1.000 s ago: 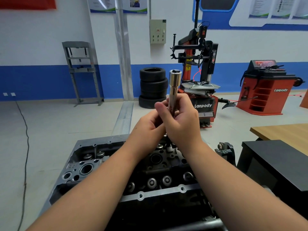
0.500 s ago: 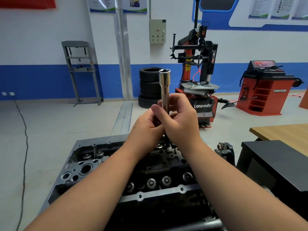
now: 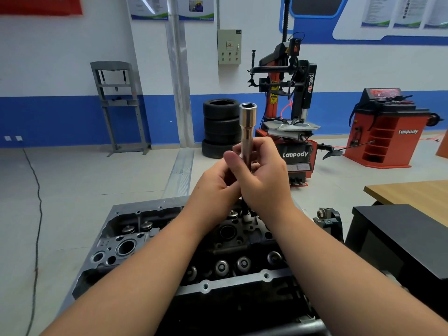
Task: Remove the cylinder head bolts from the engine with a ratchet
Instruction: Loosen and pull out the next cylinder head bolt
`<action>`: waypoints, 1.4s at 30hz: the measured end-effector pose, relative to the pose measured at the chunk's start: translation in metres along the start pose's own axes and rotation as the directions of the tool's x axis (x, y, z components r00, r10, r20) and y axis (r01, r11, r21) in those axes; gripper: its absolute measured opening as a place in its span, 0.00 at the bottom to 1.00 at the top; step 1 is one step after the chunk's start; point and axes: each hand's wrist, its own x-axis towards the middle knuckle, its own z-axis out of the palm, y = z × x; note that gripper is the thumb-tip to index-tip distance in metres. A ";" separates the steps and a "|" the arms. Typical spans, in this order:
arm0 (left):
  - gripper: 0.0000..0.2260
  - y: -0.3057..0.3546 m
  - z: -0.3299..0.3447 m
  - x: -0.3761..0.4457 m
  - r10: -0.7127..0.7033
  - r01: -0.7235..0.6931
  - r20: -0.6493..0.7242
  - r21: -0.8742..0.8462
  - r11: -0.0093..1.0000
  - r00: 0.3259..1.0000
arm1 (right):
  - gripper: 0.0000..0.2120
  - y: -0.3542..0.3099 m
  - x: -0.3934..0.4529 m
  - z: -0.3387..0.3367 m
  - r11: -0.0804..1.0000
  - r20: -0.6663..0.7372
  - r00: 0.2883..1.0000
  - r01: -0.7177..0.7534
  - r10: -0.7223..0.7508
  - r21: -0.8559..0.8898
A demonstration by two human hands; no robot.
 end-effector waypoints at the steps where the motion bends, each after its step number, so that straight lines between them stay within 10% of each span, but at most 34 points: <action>1: 0.09 -0.002 0.000 0.001 -0.008 0.008 -0.023 -0.013 1.000 1.000 | 0.09 0.000 0.000 0.000 1.000 -0.010 1.000 0.018 -0.018 -0.006; 42: 0.07 0.001 -0.002 -0.002 0.010 -0.010 0.026 0.016 1.000 1.000 | 0.07 0.001 0.000 0.001 0.999 0.006 0.999 0.035 -0.035 0.018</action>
